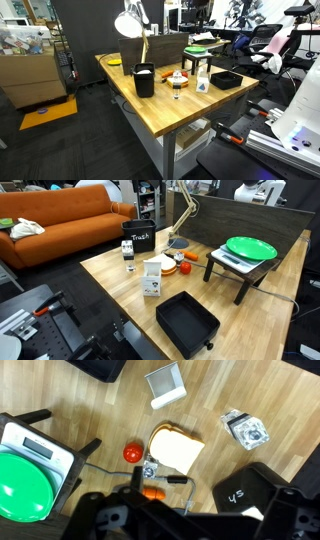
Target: Switch off the lamp
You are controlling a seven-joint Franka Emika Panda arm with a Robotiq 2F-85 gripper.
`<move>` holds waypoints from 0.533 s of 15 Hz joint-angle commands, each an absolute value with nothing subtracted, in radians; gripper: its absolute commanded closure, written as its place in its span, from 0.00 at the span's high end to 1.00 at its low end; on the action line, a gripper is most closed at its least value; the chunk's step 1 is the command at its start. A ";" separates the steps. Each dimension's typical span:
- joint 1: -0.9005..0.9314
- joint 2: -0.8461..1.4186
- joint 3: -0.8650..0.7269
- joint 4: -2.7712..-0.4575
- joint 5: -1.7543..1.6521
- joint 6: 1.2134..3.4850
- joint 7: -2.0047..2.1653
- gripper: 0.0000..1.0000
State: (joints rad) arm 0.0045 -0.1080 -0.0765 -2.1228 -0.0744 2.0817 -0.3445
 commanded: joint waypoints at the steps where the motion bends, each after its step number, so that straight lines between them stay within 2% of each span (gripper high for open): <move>1: 0.002 -0.015 -0.051 -2.047 -0.103 2.095 -0.344 1.00; 7: 0.006 0.155 -0.015 -1.903 -0.109 2.090 -0.320 1.00; 8: 0.000 0.113 -0.012 -1.956 -0.085 2.110 -0.333 1.00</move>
